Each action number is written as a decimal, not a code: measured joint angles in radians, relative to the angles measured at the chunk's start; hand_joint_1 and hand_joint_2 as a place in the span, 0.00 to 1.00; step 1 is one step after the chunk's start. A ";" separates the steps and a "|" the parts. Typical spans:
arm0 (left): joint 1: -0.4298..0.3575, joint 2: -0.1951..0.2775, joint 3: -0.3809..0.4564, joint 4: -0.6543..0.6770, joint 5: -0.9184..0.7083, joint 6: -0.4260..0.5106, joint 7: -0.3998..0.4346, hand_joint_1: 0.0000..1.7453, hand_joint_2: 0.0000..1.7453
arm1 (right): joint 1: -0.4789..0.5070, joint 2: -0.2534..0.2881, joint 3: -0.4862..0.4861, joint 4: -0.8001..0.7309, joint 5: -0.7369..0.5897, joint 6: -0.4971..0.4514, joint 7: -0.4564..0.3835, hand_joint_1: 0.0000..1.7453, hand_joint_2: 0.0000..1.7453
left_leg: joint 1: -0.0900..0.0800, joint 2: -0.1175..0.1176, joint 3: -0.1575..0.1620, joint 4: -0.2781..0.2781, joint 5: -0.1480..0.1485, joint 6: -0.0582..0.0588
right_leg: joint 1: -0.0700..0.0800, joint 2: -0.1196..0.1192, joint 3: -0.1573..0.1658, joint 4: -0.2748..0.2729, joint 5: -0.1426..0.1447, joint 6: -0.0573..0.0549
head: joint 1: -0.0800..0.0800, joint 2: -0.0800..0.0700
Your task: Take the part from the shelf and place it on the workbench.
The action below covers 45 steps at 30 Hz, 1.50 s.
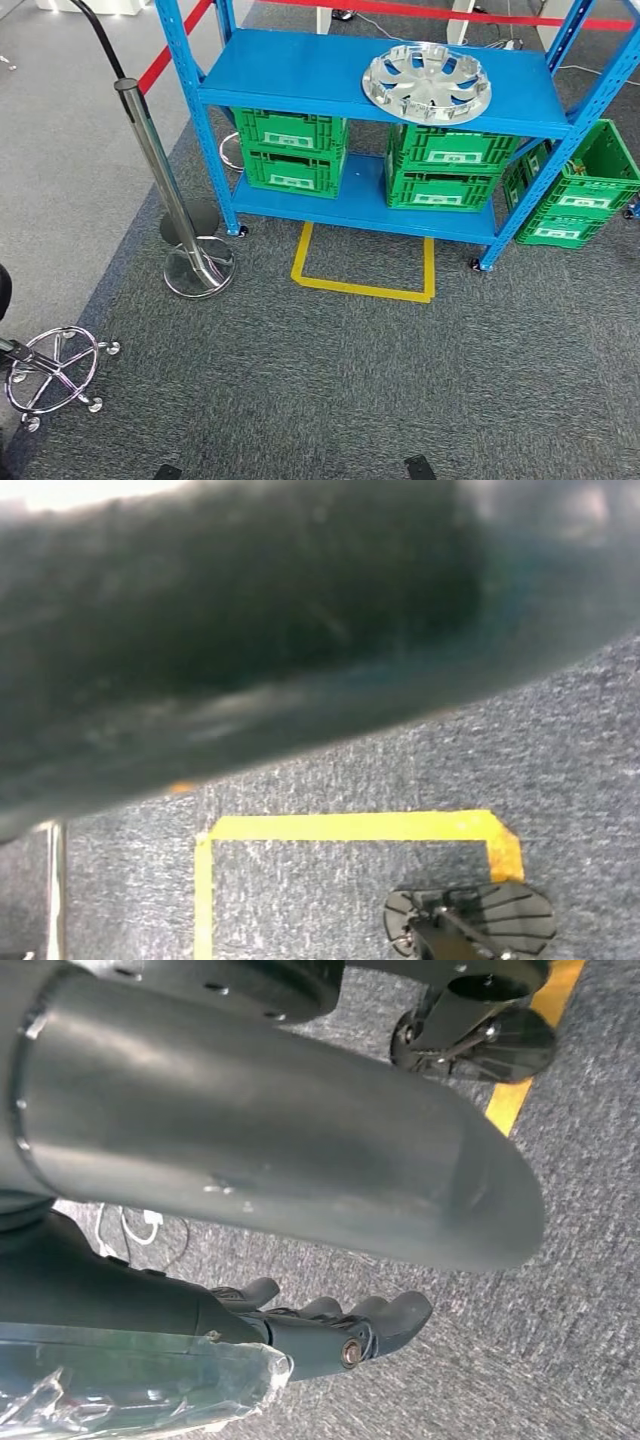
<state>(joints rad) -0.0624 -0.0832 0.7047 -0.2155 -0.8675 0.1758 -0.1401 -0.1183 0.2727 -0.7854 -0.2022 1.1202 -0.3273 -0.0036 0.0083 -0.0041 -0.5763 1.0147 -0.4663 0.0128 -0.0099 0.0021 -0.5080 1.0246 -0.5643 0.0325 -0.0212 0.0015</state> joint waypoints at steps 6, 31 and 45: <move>-0.001 0.000 0.010 0.000 0.002 -0.001 0.000 0.00 0.00 | 0.003 0.000 -0.011 0.000 -0.005 0.000 -0.001 0.00 0.00 | -0.003 0.000 0.024 -0.005 -0.023 0.018 | -0.001 -0.001 -0.175 0.259 -0.063 0.007 | 0.007 0.000; -0.004 -0.002 0.051 0.000 0.036 -0.021 0.034 0.00 1.00 | -0.004 0.006 -0.036 0.000 -0.038 0.013 -0.010 0.00 1.00 | -0.002 -0.002 -0.005 0.002 0.000 -0.023 | 0.006 0.001 -0.011 -0.015 0.035 -0.035 | 0.005 0.000; 0.014 0.009 0.001 -0.001 0.134 -0.043 0.065 0.00 0.00 | 0.023 -0.013 0.017 -0.013 -0.178 0.056 -0.005 0.00 0.00 | -0.005 -0.002 0.002 0.002 -0.008 -0.011 | 0.002 0.001 -0.011 -0.027 0.034 -0.018 | 0.005 0.000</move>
<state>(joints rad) -0.0483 -0.0742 0.7053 -0.2168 -0.7339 0.1328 -0.0752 -0.0949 0.2599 -0.7680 -0.2151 0.9419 -0.2711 -0.0083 0.0028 -0.0058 -0.5744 1.0165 -0.4741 0.0016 -0.0079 0.0032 -0.5193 0.9974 -0.5300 0.0146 -0.0161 0.0015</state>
